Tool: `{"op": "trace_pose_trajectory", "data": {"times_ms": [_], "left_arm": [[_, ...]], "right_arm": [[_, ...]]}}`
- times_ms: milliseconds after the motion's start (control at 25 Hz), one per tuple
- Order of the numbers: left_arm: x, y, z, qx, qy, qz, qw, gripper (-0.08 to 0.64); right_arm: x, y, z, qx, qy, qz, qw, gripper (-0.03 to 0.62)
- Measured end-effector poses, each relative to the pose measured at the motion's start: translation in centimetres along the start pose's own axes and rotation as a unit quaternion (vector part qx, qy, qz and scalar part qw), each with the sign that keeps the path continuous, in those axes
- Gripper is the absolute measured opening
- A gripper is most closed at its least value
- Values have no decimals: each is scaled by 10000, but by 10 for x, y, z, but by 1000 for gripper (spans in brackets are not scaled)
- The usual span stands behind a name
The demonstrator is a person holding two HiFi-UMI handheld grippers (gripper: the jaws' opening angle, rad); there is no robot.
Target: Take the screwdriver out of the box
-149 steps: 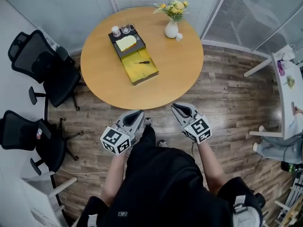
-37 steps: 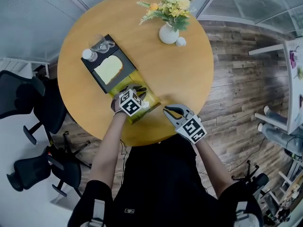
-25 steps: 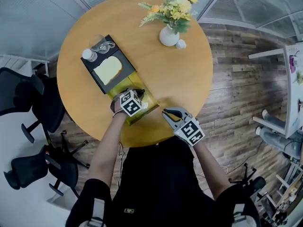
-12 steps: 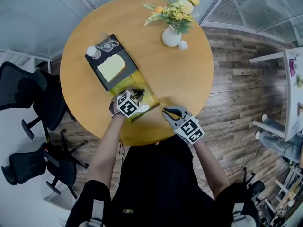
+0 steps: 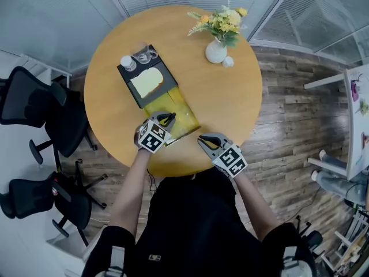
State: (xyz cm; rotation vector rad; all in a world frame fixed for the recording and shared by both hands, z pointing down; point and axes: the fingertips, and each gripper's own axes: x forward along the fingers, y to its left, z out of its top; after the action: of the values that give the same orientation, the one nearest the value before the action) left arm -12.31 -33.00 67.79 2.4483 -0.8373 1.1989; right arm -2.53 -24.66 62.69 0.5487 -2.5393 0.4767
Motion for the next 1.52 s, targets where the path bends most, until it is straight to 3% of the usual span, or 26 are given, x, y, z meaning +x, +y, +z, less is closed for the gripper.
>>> {"op": "trace_pose_trajectory", "data": {"times_ms": [200,440,760,1200,1520], "left_arm": [[-26,-9,-3,-409,-478,75,9980,72],[-70,-27,3,-906,-1186,-30,9888,72],[-128,-61,1,-1129,-1902,-319,9747,72],[-170,-87,-2,-1309,-2368,-294,9623,72],[-180,-100,-10,-1369,-2422,-153,9604,72]], "right_arm": [[-3,11,5,-90,-97,-81,9999,25],[-12,19,11,-173,-213,-290,9992,25],[-29,39,24,-300,-366,-549,9974,21],[-58,49,37,-220,-619,-1045,9924,17],[-54,69,36,-297,-682,-837,9937,17]]}}
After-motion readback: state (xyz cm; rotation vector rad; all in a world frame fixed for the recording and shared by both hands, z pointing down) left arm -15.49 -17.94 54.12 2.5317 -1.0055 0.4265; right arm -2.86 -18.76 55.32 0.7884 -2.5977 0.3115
